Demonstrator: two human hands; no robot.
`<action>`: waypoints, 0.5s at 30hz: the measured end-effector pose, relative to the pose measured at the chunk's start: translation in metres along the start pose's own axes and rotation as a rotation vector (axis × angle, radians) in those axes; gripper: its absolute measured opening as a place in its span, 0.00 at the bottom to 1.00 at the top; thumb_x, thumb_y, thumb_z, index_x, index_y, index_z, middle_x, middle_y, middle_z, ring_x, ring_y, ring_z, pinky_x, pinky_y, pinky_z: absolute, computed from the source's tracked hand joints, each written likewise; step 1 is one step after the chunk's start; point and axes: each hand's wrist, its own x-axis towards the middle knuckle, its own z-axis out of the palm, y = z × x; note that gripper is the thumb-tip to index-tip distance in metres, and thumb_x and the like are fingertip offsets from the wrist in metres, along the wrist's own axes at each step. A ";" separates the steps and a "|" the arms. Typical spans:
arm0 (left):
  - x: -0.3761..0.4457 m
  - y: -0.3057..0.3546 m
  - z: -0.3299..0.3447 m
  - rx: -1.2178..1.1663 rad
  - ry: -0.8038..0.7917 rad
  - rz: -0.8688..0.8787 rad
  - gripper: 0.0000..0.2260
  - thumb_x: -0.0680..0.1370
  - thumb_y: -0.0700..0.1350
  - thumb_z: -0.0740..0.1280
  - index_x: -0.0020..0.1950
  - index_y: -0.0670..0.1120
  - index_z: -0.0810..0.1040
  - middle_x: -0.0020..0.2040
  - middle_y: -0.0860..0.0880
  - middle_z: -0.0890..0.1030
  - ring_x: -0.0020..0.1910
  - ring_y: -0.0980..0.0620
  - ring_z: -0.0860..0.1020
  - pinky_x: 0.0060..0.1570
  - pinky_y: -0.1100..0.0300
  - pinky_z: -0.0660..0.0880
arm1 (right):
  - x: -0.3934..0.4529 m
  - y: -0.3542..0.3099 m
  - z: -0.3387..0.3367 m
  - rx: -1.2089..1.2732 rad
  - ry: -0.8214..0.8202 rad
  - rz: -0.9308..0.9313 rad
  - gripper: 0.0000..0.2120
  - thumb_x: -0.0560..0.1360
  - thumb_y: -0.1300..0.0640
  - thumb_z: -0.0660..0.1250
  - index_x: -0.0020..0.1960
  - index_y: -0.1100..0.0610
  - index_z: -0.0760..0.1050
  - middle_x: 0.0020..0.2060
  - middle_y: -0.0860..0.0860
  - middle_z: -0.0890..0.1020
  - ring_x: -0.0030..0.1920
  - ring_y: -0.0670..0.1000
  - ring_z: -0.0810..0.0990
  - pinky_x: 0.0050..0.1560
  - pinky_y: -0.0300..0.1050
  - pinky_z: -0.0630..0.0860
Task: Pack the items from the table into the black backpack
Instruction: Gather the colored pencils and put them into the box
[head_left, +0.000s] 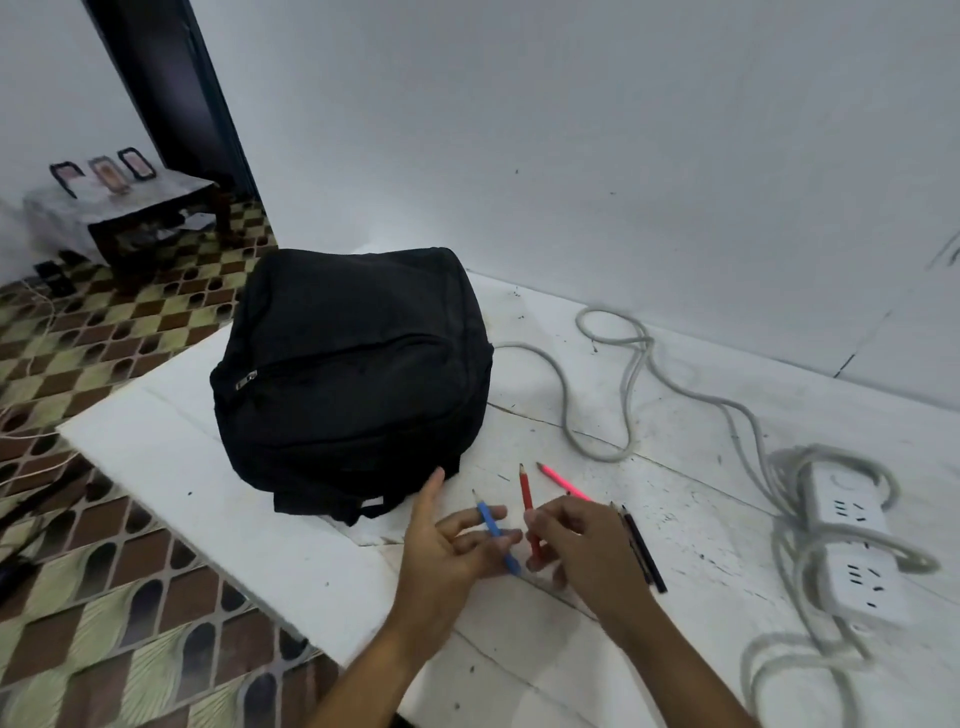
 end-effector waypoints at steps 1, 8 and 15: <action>0.001 0.001 0.000 -0.053 0.026 -0.039 0.33 0.71 0.31 0.70 0.70 0.52 0.61 0.51 0.45 0.85 0.47 0.43 0.84 0.39 0.55 0.81 | -0.002 0.000 -0.001 0.034 0.007 0.016 0.09 0.76 0.61 0.66 0.40 0.65 0.79 0.33 0.58 0.81 0.30 0.52 0.82 0.25 0.39 0.73; -0.004 -0.001 -0.003 -0.047 -0.026 -0.185 0.11 0.79 0.33 0.61 0.59 0.39 0.77 0.49 0.43 0.85 0.49 0.43 0.84 0.42 0.56 0.81 | -0.021 0.012 0.004 0.159 -0.027 0.071 0.08 0.76 0.65 0.65 0.42 0.61 0.82 0.31 0.58 0.82 0.30 0.54 0.81 0.30 0.45 0.78; -0.007 -0.002 -0.009 -0.067 -0.129 -0.199 0.10 0.78 0.32 0.62 0.54 0.39 0.81 0.50 0.41 0.84 0.49 0.42 0.83 0.43 0.54 0.80 | -0.034 0.024 0.023 0.178 0.108 -0.170 0.07 0.75 0.66 0.68 0.48 0.57 0.82 0.33 0.53 0.83 0.31 0.49 0.80 0.31 0.40 0.77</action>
